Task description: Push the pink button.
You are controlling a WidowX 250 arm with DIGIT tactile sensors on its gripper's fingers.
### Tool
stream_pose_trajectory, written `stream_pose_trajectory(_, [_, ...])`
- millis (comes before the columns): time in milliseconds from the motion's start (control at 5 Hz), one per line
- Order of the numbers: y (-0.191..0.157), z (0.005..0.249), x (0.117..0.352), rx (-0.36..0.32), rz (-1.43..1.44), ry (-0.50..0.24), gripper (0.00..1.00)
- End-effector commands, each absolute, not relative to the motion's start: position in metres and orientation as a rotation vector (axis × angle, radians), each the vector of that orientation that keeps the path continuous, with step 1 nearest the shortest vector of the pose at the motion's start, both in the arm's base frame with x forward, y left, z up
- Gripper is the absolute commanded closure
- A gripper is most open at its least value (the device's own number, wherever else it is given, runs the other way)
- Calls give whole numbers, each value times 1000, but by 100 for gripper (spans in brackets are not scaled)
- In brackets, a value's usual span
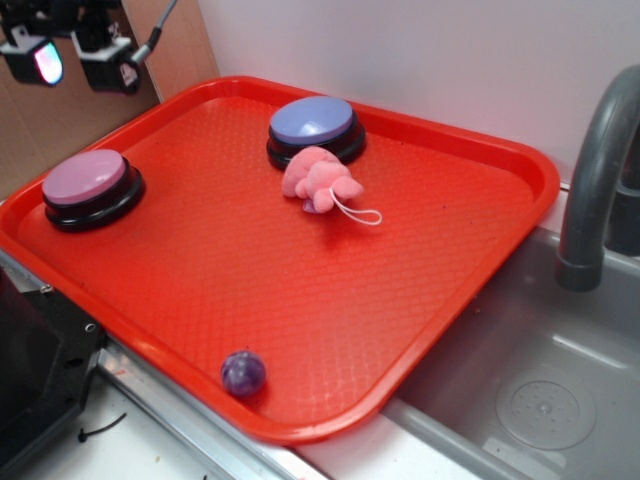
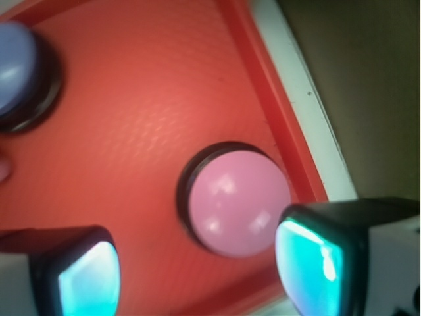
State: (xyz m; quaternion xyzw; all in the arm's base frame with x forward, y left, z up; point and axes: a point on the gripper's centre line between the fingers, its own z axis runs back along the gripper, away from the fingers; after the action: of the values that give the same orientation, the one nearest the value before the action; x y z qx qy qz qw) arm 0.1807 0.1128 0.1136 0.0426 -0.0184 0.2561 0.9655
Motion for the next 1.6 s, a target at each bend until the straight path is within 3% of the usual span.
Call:
stream_pose_trajectory(0, [143,93,167,113,642,-91,0])
stream_pose_trajectory(400, [148,65,176,113,631,-41,0])
stream_pose_trajectory(800, [145,53,171,89,676,10,0])
stream_pose_trajectory(1000, [141,54,173,83,667,23,0])
stream_pose_trajectory(1400, [137,80,175,98,645,-27,0])
